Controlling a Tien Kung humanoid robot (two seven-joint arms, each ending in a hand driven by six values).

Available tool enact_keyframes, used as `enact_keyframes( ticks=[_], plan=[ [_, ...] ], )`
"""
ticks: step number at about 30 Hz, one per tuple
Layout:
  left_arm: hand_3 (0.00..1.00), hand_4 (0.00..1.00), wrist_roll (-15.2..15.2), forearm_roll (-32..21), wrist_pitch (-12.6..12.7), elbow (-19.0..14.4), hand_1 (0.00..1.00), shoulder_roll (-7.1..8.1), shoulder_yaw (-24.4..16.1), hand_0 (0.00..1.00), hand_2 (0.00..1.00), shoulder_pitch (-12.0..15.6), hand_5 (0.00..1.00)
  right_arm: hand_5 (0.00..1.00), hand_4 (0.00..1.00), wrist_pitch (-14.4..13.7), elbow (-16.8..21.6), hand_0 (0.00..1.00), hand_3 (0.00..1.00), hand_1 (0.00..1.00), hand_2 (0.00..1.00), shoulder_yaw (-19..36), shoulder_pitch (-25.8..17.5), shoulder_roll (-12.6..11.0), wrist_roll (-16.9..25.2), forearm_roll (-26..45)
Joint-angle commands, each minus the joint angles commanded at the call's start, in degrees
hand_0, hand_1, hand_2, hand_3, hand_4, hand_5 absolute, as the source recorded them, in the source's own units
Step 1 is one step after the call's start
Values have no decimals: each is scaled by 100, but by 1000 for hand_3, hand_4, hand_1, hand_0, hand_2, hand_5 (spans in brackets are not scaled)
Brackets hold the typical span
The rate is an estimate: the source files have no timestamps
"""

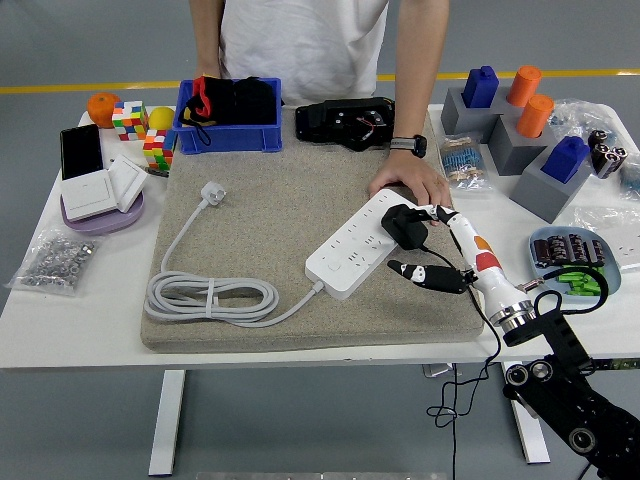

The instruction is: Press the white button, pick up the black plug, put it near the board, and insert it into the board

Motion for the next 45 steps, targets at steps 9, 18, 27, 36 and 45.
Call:
enact_keyframes(
  ticks=[9,18,27,36,45],
  plan=[
    [691,618,-11,-56,8,0,682,-24,12,687,663,-1,142,260,995,25,-298,862,736,784,734,-117,144,92,-48,-5],
    [691,619,-15,-56,9,0,682,-20,8,687,663,-16,142,225,967,48,-445,862,740,786,741,-116,315,140,-67,-16],
    [690,620,-14,-61,7,0,682,-20,3,687,663,-19,144,218,954,70,-641,854,744,780,749,-152,398,172,-52,-32],
    [691,620,-15,-58,6,0,682,-22,1,686,663,-24,144,219,953,100,-966,856,745,783,752,-113,571,202,-85,-105],
    [690,620,-15,-67,3,0,682,-17,-12,687,663,-25,145,219,951,117,-1119,855,745,783,752,-127,629,203,-86,-120]
  ],
)
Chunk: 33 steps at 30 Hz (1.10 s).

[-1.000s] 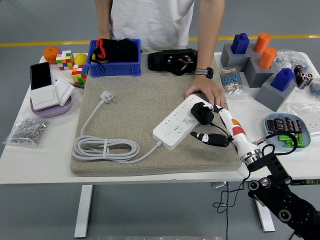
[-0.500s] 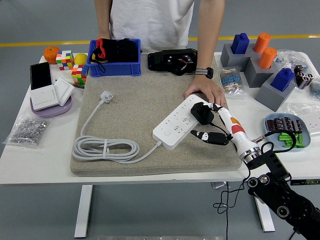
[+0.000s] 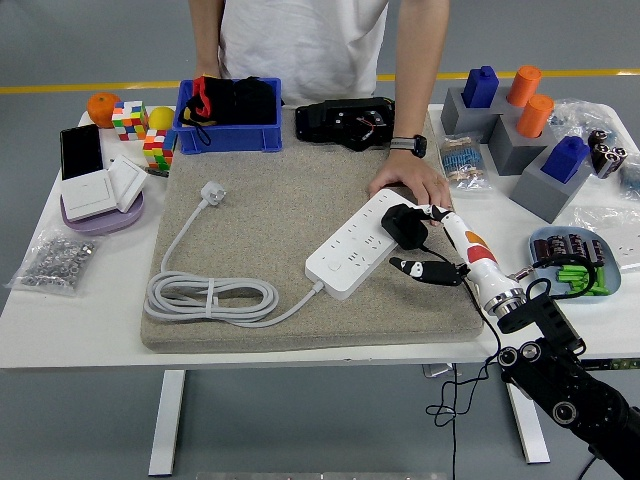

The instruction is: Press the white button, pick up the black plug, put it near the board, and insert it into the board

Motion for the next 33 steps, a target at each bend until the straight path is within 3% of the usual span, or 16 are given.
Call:
enact_keyframes(
  ticks=[18,33],
  plan=[
    [690,620,1,22,-7,0,682,4,-35,688,663,1,148,222,948,6,7,851,744,781,751,-232,231,87,28,51],
    [690,618,0,9,-8,0,682,14,-28,689,663,-12,150,223,946,39,-229,852,741,780,751,-565,531,101,14,141]
  ],
)
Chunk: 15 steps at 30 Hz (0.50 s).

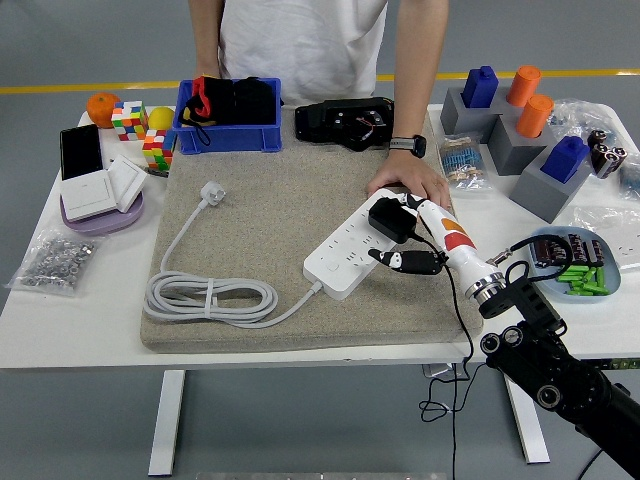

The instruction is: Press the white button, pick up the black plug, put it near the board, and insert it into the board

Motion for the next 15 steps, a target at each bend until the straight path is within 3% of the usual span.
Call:
enact_keyframes(
  ticks=[15],
  plan=[
    [689,618,3,-5,1,0,682,3,24,688,664,9,151,224,945,69,-105,853,740,781,751,-72,64,-61,-127,-1]
  ],
)
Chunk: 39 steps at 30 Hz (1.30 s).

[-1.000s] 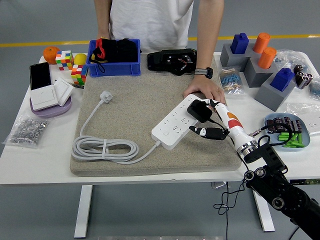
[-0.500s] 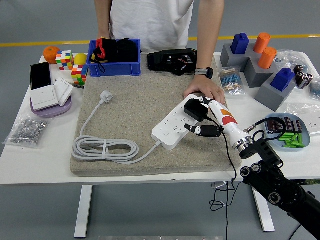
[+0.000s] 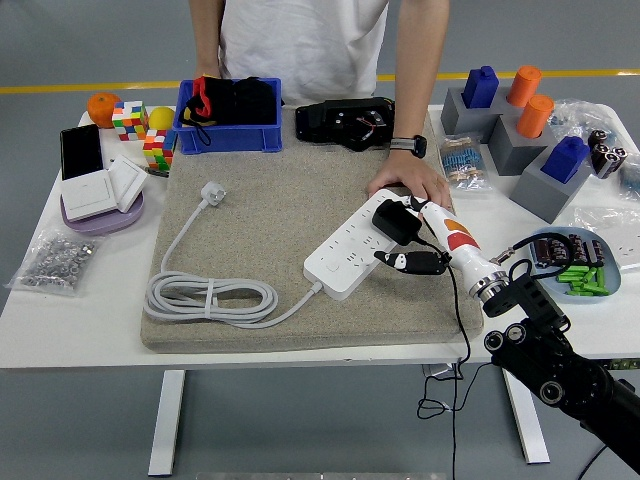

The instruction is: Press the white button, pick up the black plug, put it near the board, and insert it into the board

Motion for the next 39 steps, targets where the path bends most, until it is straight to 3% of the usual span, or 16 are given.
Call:
enact_keyframes(
  ticks=[18,39],
  plan=[
    [689,617,7,-32,-6,0,682,12,47,687,664,36,153,229,946,92,108,873,753,798,761,-296,93,4,-202,-51],
    [690,618,-1,-37,3,0,682,-3,18,687,664,35,154,237,954,108,1651,892,775,827,784,763,-453,-273,-293,-238]
  ],
)
